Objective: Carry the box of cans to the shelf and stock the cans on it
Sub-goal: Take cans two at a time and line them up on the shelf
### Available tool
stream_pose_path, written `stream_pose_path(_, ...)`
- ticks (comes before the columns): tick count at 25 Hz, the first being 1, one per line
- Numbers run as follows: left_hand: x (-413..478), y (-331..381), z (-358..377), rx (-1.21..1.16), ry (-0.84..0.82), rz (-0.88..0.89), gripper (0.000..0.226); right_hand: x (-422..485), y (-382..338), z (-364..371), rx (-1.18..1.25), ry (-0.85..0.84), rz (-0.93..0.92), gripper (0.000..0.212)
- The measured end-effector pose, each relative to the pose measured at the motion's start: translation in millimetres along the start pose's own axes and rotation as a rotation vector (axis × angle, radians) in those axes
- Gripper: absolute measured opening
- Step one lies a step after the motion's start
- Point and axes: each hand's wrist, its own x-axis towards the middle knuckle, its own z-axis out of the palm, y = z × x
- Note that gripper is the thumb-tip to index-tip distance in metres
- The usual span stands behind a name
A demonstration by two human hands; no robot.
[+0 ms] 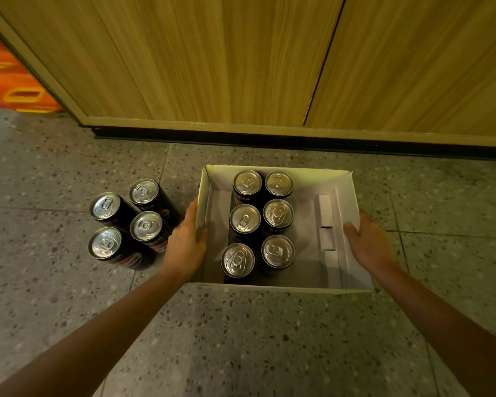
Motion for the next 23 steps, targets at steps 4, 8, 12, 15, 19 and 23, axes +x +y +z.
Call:
stream_pose_path(4,-10,11,-17,-0.037,0.209,0.291,0.059,-7,-9,-19,0.091,0.222,-0.146,0.051)
stream_pose_path(8,10,36,-18,-0.153,0.182,0.447,0.052,-10,-43,-18,0.251,0.198,-0.412,0.042)
stream_pose_path(12,47,43,1,-0.180,0.043,0.306,0.059,19,-58,15,0.370,-0.100,-0.364,0.049)
stream_pose_path(15,65,43,6,-0.249,-0.028,0.266,0.058,38,-59,26,0.450,-0.183,-0.348,0.051)
stream_pose_path(19,79,34,14,-0.300,-0.193,0.250,0.062,51,-54,37,0.485,-0.271,-0.385,0.055)
stream_pose_path(23,87,34,17,-0.358,-0.241,0.179,0.062,61,-52,40,0.524,-0.352,-0.398,0.059)
